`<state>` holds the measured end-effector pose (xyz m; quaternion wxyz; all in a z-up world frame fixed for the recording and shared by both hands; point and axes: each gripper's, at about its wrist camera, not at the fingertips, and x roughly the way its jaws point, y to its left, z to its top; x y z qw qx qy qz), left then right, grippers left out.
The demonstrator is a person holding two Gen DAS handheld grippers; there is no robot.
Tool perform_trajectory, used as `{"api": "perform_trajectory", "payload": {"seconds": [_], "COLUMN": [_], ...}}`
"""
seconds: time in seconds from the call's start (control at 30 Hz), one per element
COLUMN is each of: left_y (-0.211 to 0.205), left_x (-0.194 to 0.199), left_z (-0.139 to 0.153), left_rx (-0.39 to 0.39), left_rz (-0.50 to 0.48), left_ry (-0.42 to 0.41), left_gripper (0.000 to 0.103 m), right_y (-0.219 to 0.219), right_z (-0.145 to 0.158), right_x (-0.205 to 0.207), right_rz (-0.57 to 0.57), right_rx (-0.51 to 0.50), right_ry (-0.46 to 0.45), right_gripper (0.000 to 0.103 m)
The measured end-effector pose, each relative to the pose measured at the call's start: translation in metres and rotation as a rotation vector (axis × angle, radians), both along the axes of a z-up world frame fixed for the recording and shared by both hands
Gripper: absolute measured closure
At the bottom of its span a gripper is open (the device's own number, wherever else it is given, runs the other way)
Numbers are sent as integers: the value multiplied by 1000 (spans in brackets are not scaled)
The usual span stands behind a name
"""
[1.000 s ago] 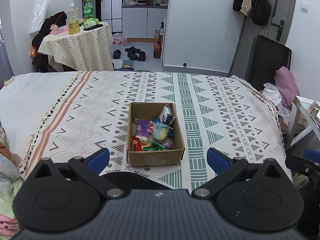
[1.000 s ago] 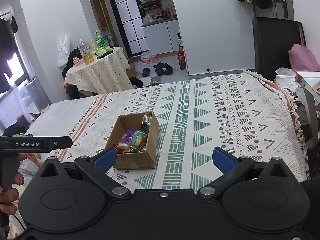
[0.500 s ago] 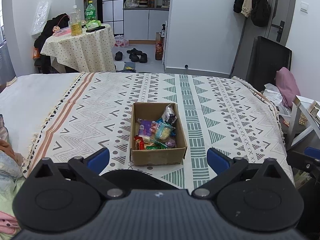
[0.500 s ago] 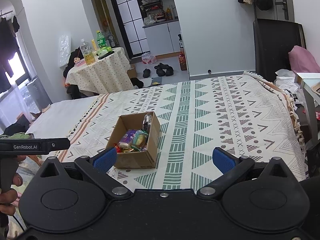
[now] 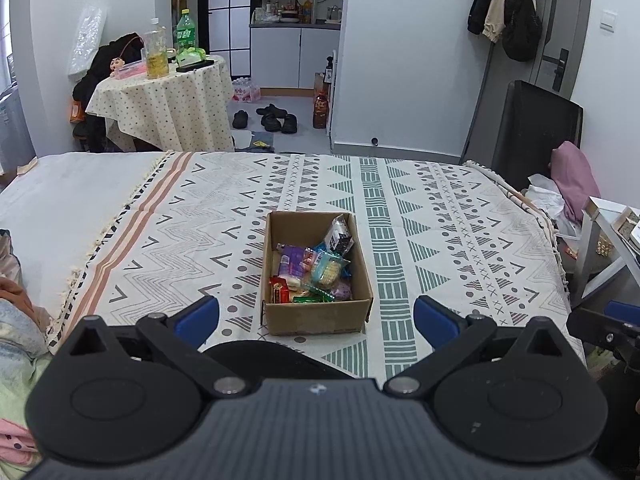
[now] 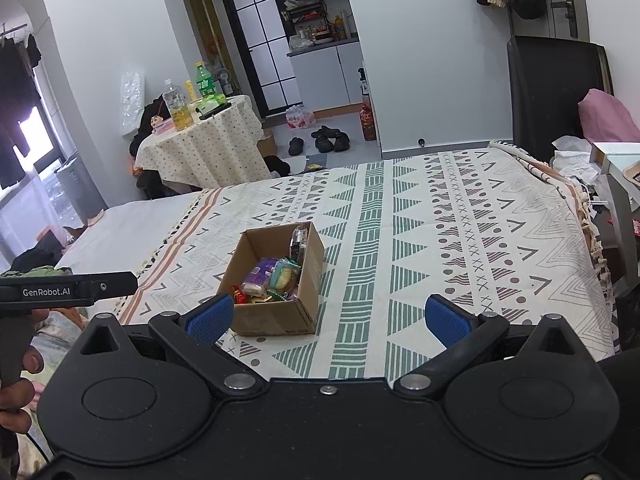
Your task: Organize snacks
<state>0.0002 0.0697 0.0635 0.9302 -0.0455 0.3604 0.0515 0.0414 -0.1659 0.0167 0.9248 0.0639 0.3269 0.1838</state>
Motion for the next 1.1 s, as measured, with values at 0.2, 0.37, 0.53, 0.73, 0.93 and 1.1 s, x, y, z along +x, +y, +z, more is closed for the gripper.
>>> {"api": "perform_trajectory", "payload": {"seconds": [0.2, 0.37, 0.53, 0.73, 0.93, 1.1], "left_y": [-2, -1, -1, -2, -7, -7], "left_x": [-3, -5, -5, -5, -2, 2], "left_z": [-1, 0, 1, 1, -3, -6], "left_rx": [4, 4, 4, 1, 4, 1], "left_rz": [-1, -1, -4, -7, -21, -23], "left_ry": [1, -5, -4, -7, 6, 12], "left_gripper": [0, 0, 0, 0, 0, 0], "right_y": [1, 2, 3, 2, 1, 1], "right_z": [0, 0, 0, 1, 2, 1], "right_x": [-3, -6, -7, -7, -7, -7], "right_rz": [7, 7, 5, 8, 8, 4], "right_rx": [-13, -12, -9, -14, -9, -4], "right_ry": [-6, -12, -7, -4, -5, -1], "right_gripper": [0, 0, 0, 0, 0, 0]}}
